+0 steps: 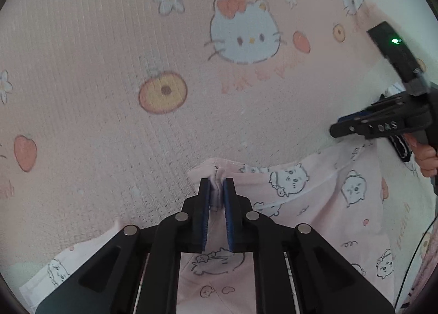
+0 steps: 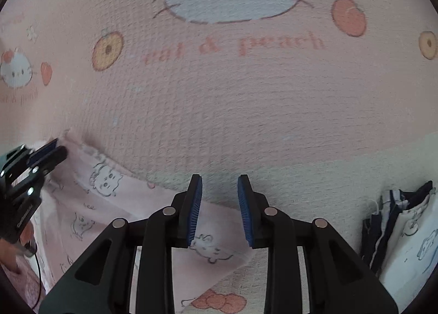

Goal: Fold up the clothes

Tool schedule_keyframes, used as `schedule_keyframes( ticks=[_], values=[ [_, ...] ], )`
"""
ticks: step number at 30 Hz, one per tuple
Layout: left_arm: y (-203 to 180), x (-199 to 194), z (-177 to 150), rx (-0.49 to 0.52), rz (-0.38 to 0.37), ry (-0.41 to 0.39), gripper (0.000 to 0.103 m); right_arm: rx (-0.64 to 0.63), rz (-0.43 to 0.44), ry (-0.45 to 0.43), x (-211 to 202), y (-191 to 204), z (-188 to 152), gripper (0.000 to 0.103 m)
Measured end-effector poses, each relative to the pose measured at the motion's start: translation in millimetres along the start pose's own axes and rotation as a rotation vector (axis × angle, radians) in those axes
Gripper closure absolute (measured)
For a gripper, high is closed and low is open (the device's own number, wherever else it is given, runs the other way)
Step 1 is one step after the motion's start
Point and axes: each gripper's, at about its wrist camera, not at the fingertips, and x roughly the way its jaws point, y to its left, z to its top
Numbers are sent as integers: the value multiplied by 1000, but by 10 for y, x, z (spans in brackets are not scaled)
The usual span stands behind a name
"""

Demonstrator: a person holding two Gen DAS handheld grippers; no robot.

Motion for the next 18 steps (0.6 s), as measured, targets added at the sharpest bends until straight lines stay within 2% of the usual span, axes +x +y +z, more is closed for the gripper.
schedule_keyframes(
  ticks=[3,6,10,13,18],
  values=[
    [-55,-193,-20,42,-48,-72,94,5,76,-70,-124,0,50,76],
    [-142,-496,-95,117,-86,-115,94,-16,245,-139,-269,133,111,74],
    [-199,-649,-162,164,-93,-114,95,-149,427,-121,-282,427,100,68],
    [-212,-639,-177,193,-104,-102,95,-268,437,-85,-261,630,-11,68],
    [-213,-639,-210,237,-111,-75,95,-350,489,-62,-108,874,-86,68]
  ],
)
